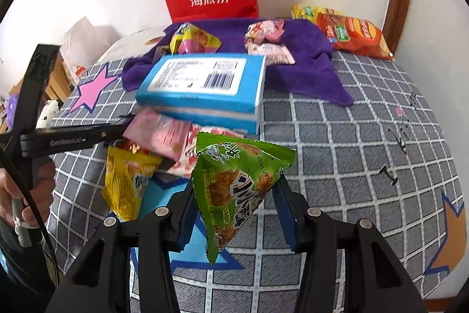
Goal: Organize snacks
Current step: 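Carry green bag with right gripper while left gripper carries blue packet to towel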
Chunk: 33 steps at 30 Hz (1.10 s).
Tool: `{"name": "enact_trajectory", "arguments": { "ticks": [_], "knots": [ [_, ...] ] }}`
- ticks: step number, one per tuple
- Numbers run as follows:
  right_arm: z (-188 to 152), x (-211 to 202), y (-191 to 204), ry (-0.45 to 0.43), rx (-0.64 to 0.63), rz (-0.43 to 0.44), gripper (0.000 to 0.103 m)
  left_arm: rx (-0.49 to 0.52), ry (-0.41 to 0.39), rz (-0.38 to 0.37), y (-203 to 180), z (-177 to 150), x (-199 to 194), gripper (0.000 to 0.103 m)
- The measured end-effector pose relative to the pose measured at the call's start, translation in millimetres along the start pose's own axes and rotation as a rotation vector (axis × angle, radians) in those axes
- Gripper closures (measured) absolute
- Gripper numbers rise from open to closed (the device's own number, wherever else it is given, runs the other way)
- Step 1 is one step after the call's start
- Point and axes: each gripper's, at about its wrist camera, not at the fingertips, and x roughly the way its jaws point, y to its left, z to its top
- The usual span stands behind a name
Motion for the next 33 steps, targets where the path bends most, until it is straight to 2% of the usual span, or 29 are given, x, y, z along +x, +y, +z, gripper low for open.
{"name": "enact_trajectory", "arguments": {
  "ticks": [8, 17, 27, 33],
  "knots": [
    [28, -14, -3, -0.048, -0.004, -0.017, 0.055, -0.004, -0.08, 0.023, 3, 23, -35, 0.064],
    [80, -29, -6, -0.116, -0.009, -0.046, 0.055, 0.052, -0.169, 0.05, -13, 70, -65, 0.064],
    [141, -32, -7, -0.166, -0.026, -0.067, 0.055, 0.094, -0.227, 0.062, -27, 122, -69, 0.064],
    [172, -20, -12, -0.172, -0.033, -0.075, 0.055, 0.114, -0.254, 0.068, -33, 150, -65, 0.064]
  ]
}}
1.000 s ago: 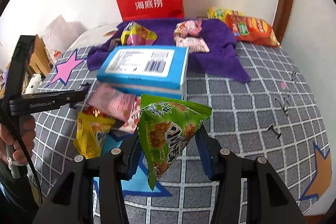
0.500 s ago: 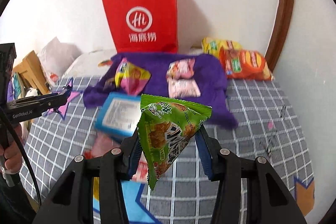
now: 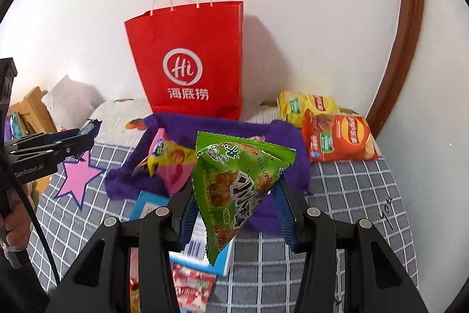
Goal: Organize snacks
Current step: 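Carry green bag with right gripper while left gripper carries blue packet to towel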
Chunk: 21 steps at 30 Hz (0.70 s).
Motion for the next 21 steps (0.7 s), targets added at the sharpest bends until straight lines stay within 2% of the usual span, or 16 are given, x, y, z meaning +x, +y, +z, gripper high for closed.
{"name": "enact_trajectory", "arguments": {
  "ticks": [7, 11, 21],
  "knots": [
    [25, 29, -4, 0.015, 0.015, 0.011, 0.055, -0.037, -0.004, -0.032, 4, 24, 26, 0.064],
    [36, 45, -5, 0.025, 0.023, 0.022, 0.055, -0.043, -0.004, -0.011, 8, 30, 43, 0.064],
    [60, 84, 3, 0.033, 0.017, 0.063, 0.055, -0.107, 0.045, -0.009, 33, 26, 80, 0.064]
  ]
}}
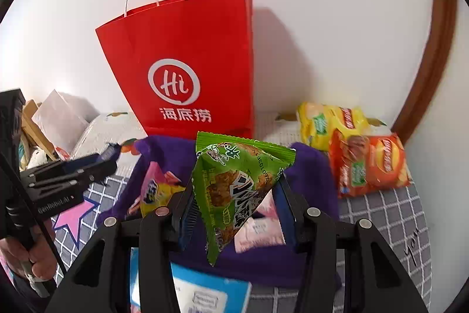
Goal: Organize snacks
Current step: 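Carry green bag with right gripper while left gripper carries blue packet to towel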
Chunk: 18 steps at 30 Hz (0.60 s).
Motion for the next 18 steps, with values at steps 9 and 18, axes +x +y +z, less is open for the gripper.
{"name": "enact_trajectory", "arguments": {
  "ticks": [9, 18],
  "knots": [
    [10, 33, 19, 0.002, -0.034, 0.052, 0.055, -0.031, 0.03, 0.023, 12, -1, 16, 0.064],
    [-2, 65, 20, 0.096, -0.1, 0.048, 0.055, -0.017, 0.054, 0.015, 6, -5, 27, 0.064]
  ]
}}
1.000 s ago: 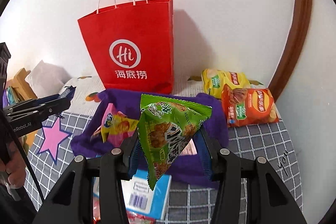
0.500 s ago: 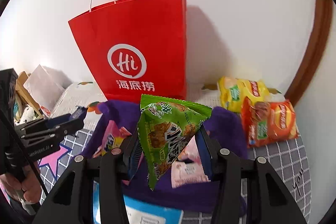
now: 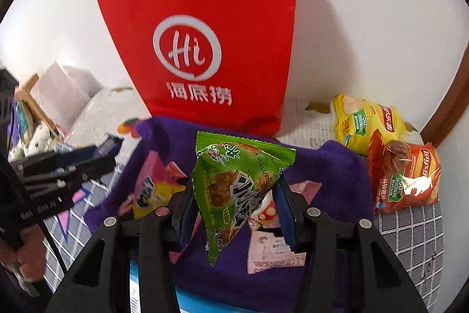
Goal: Organize snacks
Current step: 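Carry green bag with right gripper while left gripper carries blue packet to towel, then lower and open right gripper on towel while left gripper releases blue packet there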
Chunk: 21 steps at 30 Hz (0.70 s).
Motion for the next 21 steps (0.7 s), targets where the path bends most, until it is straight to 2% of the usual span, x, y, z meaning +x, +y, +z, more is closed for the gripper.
{"name": "enact_trajectory", "arguments": {
  "ticks": [5, 21],
  "knots": [
    [-3, 5, -11, 0.024, -0.006, -0.035, 0.055, 0.005, 0.01, -0.011, -3, -1, 3, 0.064],
    [-10, 25, -6, 0.103, -0.023, 0.006, 0.055, -0.005, 0.014, -0.006, -1, 0, 5, 0.064]
  ]
}}
